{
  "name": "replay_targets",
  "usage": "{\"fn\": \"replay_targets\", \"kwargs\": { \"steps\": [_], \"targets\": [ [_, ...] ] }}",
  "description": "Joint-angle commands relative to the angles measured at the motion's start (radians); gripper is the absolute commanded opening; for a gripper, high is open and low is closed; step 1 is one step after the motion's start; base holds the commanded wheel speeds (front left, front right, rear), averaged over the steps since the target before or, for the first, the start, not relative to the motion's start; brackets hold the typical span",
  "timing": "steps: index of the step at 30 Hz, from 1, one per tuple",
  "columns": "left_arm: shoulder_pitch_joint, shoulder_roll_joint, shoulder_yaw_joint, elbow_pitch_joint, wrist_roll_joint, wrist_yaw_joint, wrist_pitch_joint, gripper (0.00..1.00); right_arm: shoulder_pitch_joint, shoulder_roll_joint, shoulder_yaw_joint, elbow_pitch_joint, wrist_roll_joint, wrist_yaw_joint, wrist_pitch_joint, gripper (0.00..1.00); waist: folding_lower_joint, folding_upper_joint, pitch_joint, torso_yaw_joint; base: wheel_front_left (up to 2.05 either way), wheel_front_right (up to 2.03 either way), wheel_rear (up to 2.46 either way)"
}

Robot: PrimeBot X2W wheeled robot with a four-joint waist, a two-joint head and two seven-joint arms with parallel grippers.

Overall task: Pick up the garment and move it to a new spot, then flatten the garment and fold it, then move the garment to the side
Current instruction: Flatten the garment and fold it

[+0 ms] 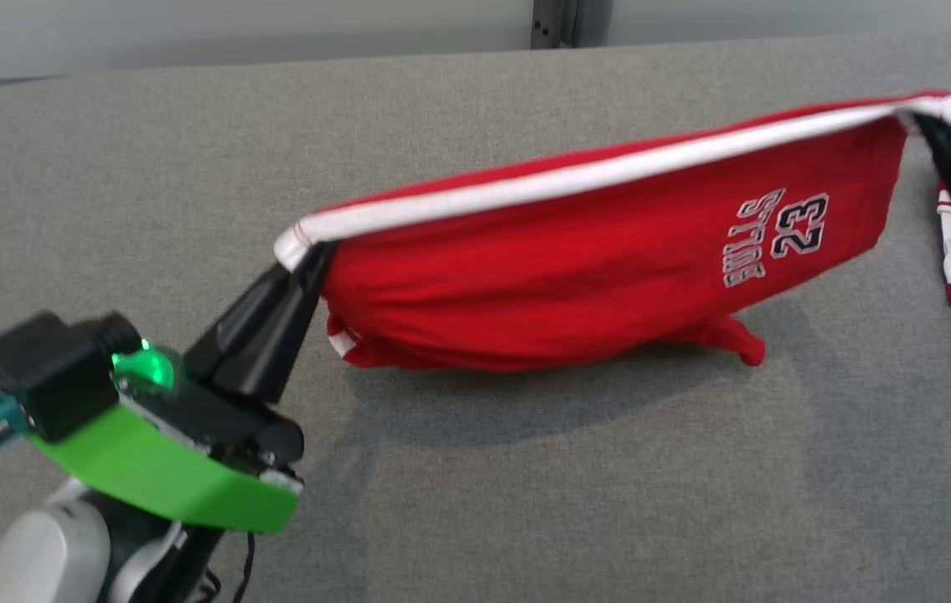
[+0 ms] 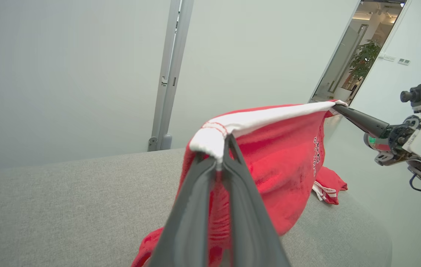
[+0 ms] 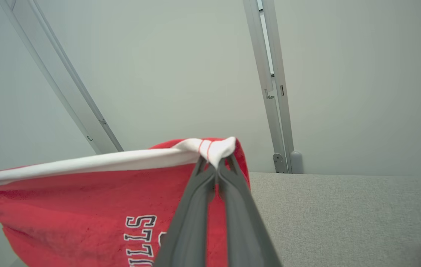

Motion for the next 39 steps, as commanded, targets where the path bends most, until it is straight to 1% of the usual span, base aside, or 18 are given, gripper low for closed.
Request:
{"fn": "replay_targets", "kwargs": {
  "steps": [1,3,5,7,9,12,15,18,20,21,23,24,27,30,32,34,37,39],
  "targets": [
    [-0.094,0.009,0.012,0.001,-0.016,-0.002,0.031,0.0,-0.073,-0.015,-0.025,-0.003,-0.004,0.0,0.039,0.0,0.0,0.0,0.11,-0.02,0.0,0.0,0.0],
    [-0.237,0.019,0.018,0.035,-0.018,-0.005,0.091,0.0,-0.19,-0.017,-0.038,0.017,-0.004,0.0,0.101,0.0,0.0,0.0,0.174,-0.02,0.0,0.0,0.0],
    [-0.393,0.004,0.019,0.097,-0.029,-0.008,0.137,0.0,-0.33,-0.012,-0.033,0.059,-0.027,0.0,0.156,0.0,0.0,0.0,0.233,-0.018,0.0,0.0,0.0],
    [-0.57,-0.018,0.011,0.187,-0.031,-0.011,0.179,0.0,-0.498,0.005,-0.025,0.124,-0.067,0.0,0.204,0.0,0.0,0.0,0.296,-0.016,0.0,0.0,0.0],
    [-0.746,-0.043,0.01,0.311,-0.009,-0.012,0.202,0.0,-0.672,0.05,-0.004,0.209,-0.109,0.0,0.229,0.0,0.0,0.0,0.347,-0.018,0.0,0.0,0.0],
    [-0.981,-0.094,0.015,0.524,0.039,-0.011,0.162,0.0,-0.907,0.137,0.006,0.371,-0.201,0.0,0.189,0.0,0.0,0.0,0.39,-0.034,0.0,0.0,0.0],
    [-1.176,-0.118,0.014,0.725,0.125,-0.007,0.066,0.0,-1.084,0.237,-0.002,0.534,-0.288,0.0,0.101,0.0,0.0,0.0,0.41,-0.057,0.0,0.0,0.0],
    [-1.312,-0.132,-0.006,0.877,0.208,-0.008,-0.058,0.0,-1.206,0.308,-0.021,0.653,-0.343,0.0,0.0,0.0,0.0,0.0,0.426,-0.082,0.0,0.0,0.0],
    [-1.382,-0.141,-0.009,0.962,0.25,-0.002,-0.156,0.0,-1.258,0.339,-0.027,0.708,-0.358,0.0,-0.065,0.0,0.0,0.0,0.436,-0.096,0.0,0.0,0.0],
    [-1.404,-0.146,-0.015,0.998,0.263,-0.007,-0.196,0.0,-1.276,0.351,-0.028,0.725,-0.357,0.0,-0.087,0.0,0.0,0.0,0.442,-0.101,0.0,0.0,0.0],
    [-1.436,-0.153,-0.008,1.063,0.275,-0.011,-0.281,0.0,-1.287,0.36,-0.009,0.745,-0.348,0.0,-0.122,0.0,0.0,0.0,0.457,-0.108,0.0,0.0,0.0],
    [-1.427,-0.16,-0.01,1.096,0.267,-0.016,-0.302,0.0,-1.275,0.36,0.007,0.75,-0.336,0.0,-0.128,0.0,0.0,0.0,0.461,-0.109,0.0,0.0,0.0],
    [-1.374,-0.163,-0.046,1.187,0.254,-0.034,-0.341,0.0,-1.189,0.337,0.072,0.733,-0.29,0.0,-0.148,0.0,0.0,0.0,0.473,-0.11,0.0,0.0,0.0],
    [-1.26,-0.161,-0.102,1.234,0.237,-0.044,-0.38,0.0,-1.046,0.301,0.15,0.691,-0.227,0.0,-0.192,0.0,0.0,0.0,0.463,-0.109,0.0,0.0,0.0],
    [-1.154,-0.155,-0.15,1.214,0.212,-0.044,-0.401,0.0,-0.93,0.271,0.203,0.651,-0.191,0.0,-0.233,0.0,0.0,0.0,0.442,-0.114,0.0,0.0,0.0],
    [-1.043,-0.127,-0.217,1.163,0.205,-0.044,-0.413,0.0,-0.807,0.207,0.257,0.6,-0.192,0.0,-0.277,0.0,0.0,0.0,0.422,-0.11,0.0,0.0,0.0],
    [-0.87,-0.095,-0.272,1.066,0.164,-0.043,-0.417,0.0,-0.614,0.139,0.307,0.519,-0.171,0.0,-0.332,0.0,0.0,0.0,0.394,-0.098,0.0,0.0,0.0],
    [-0.75,-0.062,-0.291,0.985,0.168,-0.043,-0.418,0.0,-0.478,0.095,0.326,0.467,-0.159,0.0,-0.358,0.0,0.0,0.0,0.353,-0.091,0.0,0.0,0.0]
  ]
}}
